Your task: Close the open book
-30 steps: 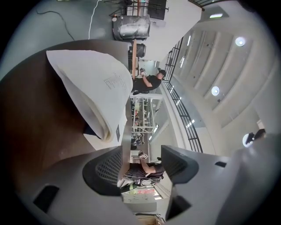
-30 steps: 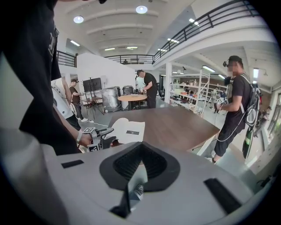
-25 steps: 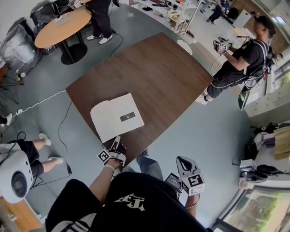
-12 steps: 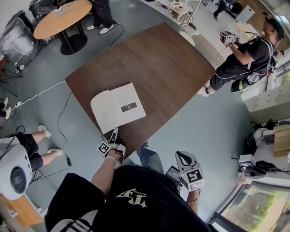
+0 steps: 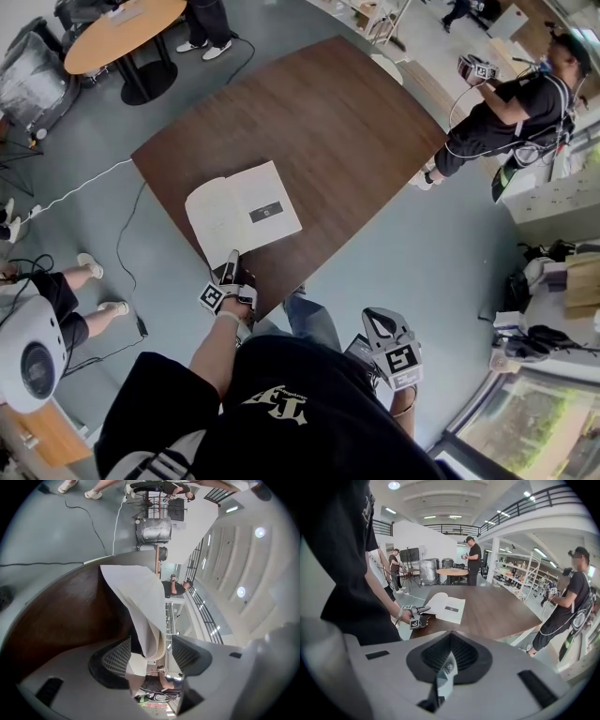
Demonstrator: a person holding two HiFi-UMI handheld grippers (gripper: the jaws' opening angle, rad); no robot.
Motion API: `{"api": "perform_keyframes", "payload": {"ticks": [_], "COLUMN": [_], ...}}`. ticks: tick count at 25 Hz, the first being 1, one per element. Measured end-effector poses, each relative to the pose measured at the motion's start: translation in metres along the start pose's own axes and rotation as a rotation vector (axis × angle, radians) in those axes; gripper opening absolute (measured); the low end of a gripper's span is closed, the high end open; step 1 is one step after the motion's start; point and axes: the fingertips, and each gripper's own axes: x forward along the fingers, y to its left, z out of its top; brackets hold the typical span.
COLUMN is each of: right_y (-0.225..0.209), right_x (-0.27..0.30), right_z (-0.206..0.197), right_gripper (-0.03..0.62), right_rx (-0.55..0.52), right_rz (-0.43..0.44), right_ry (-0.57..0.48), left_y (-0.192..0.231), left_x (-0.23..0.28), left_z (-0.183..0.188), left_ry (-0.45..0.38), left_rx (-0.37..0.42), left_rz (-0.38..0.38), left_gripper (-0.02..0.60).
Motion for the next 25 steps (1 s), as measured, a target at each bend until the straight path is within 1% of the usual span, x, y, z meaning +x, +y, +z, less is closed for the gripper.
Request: {"api": "perform_keyframes", "payload": {"ticks": [5, 9, 10, 12, 13, 17, 21, 23, 25], "right_y": [0.001, 0.002, 0.002, 0.004, 0.005, 0.005, 0.008, 0.010, 0.009], "right_x": [0.002, 0.004, 0.005, 0.008, 0.009, 0.015, 0.019, 0.022, 0.025], "right_z": [-0.003, -0.002, -0.002, 0.000, 0.001, 0.005, 0.005, 0.005, 0.006], "right_gripper": [-0.012, -0.012, -0.012, -0.012, -0.012, -0.012, -0.012, -0.012, -0.012], "right_rx": [-0.018, -0.030, -0.032, -0.037, -0.039, -0.044, -0.041, -0.044, -0.044], "right_rz": [0.015, 0.024, 0.026, 0.031, 0.034, 0.038, 0.046, 0.053, 0.059], "right_ry": [0.012, 0.018, 0.019, 0.018, 0.016, 0.006, -0.002, -0.003, -0.009], "left_y": [0.000, -0.005, -0.005, -0.008, -0.009, -0.015, -0.022, -0.024, -0.025], "left_x": [0.003, 0.006, 0.006, 0.005, 0.004, 0.006, 0.009, 0.009, 0.008], "left_z": [0.005, 0.006, 0.006, 0.007, 0.007, 0.004, 0.000, -0.001, -0.001], "left_ry": [-0.021, -0.013, -0.006, 0.006, 0.011, 0.032, 0.074, 0.094, 0.112], "left_rx": [-0.002, 0.019, 0.032, 0.053, 0.059, 0.084, 0.146, 0.186, 0.231], "left_rz": [-0.009, -0.024, -0.024, -0.029, -0.034, -0.054, -0.055, -0.041, -0.011], "left_gripper": [0.261, 0.259, 0.231, 0.078, 0.029, 0.015, 0.015, 0.015, 0.015]}}
